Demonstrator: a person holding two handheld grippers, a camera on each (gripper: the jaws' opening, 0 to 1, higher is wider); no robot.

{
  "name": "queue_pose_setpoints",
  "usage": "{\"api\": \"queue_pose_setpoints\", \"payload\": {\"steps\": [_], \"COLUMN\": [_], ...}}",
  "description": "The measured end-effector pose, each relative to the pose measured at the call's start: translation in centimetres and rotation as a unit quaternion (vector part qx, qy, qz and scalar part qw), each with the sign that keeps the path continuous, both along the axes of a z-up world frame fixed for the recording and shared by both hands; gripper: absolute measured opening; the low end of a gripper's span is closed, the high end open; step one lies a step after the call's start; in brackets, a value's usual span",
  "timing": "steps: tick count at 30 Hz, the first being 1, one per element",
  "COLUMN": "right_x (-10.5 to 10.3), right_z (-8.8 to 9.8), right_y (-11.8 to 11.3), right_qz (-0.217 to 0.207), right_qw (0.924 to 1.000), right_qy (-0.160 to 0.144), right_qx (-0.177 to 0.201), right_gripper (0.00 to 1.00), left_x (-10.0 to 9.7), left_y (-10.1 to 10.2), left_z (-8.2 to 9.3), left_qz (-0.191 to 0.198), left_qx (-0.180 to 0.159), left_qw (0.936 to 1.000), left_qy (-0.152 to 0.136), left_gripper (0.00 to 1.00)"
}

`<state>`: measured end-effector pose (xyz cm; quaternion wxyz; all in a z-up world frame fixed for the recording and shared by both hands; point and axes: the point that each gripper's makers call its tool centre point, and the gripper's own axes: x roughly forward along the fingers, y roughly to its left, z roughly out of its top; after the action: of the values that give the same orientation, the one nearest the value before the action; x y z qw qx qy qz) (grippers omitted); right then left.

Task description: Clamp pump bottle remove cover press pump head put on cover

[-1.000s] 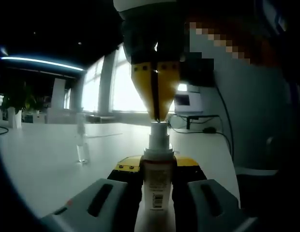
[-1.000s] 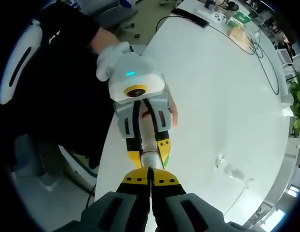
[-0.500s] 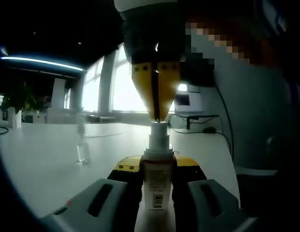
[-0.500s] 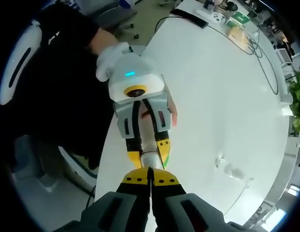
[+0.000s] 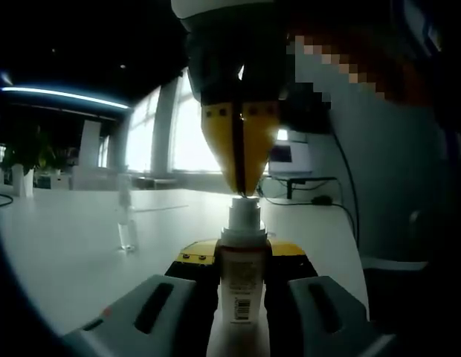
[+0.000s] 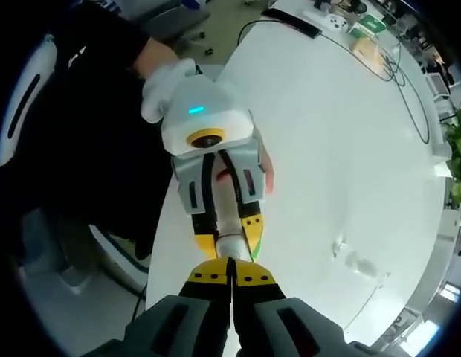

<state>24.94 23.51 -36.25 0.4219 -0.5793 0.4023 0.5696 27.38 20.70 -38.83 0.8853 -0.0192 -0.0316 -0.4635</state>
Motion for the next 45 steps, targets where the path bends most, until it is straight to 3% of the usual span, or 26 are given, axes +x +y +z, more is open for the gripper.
{"api": "queue_pose_setpoints", "payload": {"steps": [16, 45], "right_x": [0.15, -0.02], "right_z": [0.69, 0.59], "right_y": [-0.08, -0.11], "right_qz": [0.004, 0.009], "right_qw": [0.9999, 1.0], "right_qy": [0.006, 0.002], "right_qx": [0.014, 0.001], "right_gripper": [0.0, 0.0], "left_x": [-0.14, -0.04], "left_y": [-0.08, 0.04], "left_z": [0.03, 0.01], "left_qz": [-0.001, -0.001], "left_qx": [0.0, 0.0], "left_qw": [1.0, 1.0], "left_qy": [-0.001, -0.001], "left_gripper": [0.14, 0.14]}}
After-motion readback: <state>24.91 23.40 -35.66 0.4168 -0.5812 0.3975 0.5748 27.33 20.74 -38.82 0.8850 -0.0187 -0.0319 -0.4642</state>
